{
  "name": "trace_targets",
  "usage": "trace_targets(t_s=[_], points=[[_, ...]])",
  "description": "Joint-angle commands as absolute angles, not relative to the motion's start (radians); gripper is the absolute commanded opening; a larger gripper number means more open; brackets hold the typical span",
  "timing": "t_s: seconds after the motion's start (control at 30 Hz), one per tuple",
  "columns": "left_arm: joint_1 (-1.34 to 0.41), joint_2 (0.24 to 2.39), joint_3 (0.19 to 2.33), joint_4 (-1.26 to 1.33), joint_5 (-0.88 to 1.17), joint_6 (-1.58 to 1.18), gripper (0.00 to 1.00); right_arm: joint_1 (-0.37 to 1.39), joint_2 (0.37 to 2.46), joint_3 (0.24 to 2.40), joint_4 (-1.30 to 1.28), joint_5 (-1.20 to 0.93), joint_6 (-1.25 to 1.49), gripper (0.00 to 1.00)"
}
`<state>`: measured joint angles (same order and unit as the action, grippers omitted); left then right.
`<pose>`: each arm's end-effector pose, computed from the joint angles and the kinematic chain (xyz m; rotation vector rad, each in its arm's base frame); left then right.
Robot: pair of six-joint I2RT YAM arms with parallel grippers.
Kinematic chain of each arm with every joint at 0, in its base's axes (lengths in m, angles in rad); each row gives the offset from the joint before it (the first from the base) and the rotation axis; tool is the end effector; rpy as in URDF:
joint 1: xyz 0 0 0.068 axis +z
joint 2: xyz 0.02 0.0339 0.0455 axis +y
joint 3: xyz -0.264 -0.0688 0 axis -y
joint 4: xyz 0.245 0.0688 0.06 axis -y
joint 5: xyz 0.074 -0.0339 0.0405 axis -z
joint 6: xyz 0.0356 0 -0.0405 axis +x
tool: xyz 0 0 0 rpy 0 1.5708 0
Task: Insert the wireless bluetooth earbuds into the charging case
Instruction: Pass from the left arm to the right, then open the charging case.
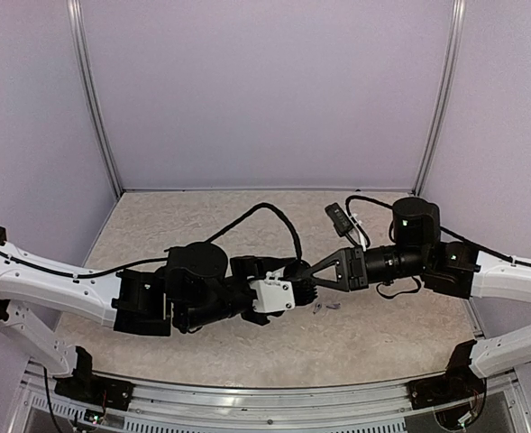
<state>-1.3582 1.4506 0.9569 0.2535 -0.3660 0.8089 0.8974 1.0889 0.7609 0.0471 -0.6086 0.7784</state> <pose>0.0835 -0.3264 0.2868 1.4491 1.0598 -0.0616 0.1388 0.2066 0.2967 -0.6274 2.0911 1.6343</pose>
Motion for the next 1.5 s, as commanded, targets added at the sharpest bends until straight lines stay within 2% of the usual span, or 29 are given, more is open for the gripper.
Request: trace_targets(t_s=[0.0, 0.2, 0.33, 0.63, 0.73, 0.9, 0.97, 1.2, 1.33, 1.47], points=[[-1.364, 1.445, 0.965, 0.265, -0.351, 0.836, 0.39, 0.918, 1.109, 0.751, 0.104, -0.639, 0.803, 0.32], [-1.364, 1.448, 0.963, 0.271, -0.35, 0.84, 0.39, 0.921, 1.116, 0.737, 0.118, -0.639, 0.815, 0.3], [-1.364, 1.447, 0.957, 0.282, -0.351, 0.841, 0.39, 0.924, 1.124, 0.722, 0.14, -0.644, 0.83, 0.37], [-1.364, 1.447, 0.953, 0.29, -0.351, 0.845, 0.41, 0.924, 1.132, 0.719, 0.145, -0.63, 0.825, 0.24], [-1.364, 1.442, 0.947, 0.295, -0.355, 0.845, 0.48, 0.925, 1.126, 0.722, 0.136, -0.617, 0.809, 0.22], [-1.364, 1.404, 0.907, 0.333, -0.369, 0.805, 0.79, 0.925, 1.086, 0.72, 0.129, -0.575, 0.745, 0.19], [-1.364, 1.369, 0.874, 0.359, -0.361, 0.767, 0.97, 0.924, 1.059, 0.716, 0.124, -0.547, 0.7, 0.19], [-1.351, 1.198, 0.777, 0.386, -0.282, 0.515, 0.99, 0.923, 0.967, 0.685, 0.154, -0.5, 0.499, 0.19], [-1.341, 1.165, 0.783, 0.394, -0.245, 0.313, 0.99, 0.924, 0.933, 0.686, 0.156, -0.502, 0.38, 0.19], [-1.317, 1.172, 0.82, 0.38, -0.112, 0.181, 0.99, 0.925, 0.913, 0.683, 0.149, -0.503, 0.278, 0.19]])
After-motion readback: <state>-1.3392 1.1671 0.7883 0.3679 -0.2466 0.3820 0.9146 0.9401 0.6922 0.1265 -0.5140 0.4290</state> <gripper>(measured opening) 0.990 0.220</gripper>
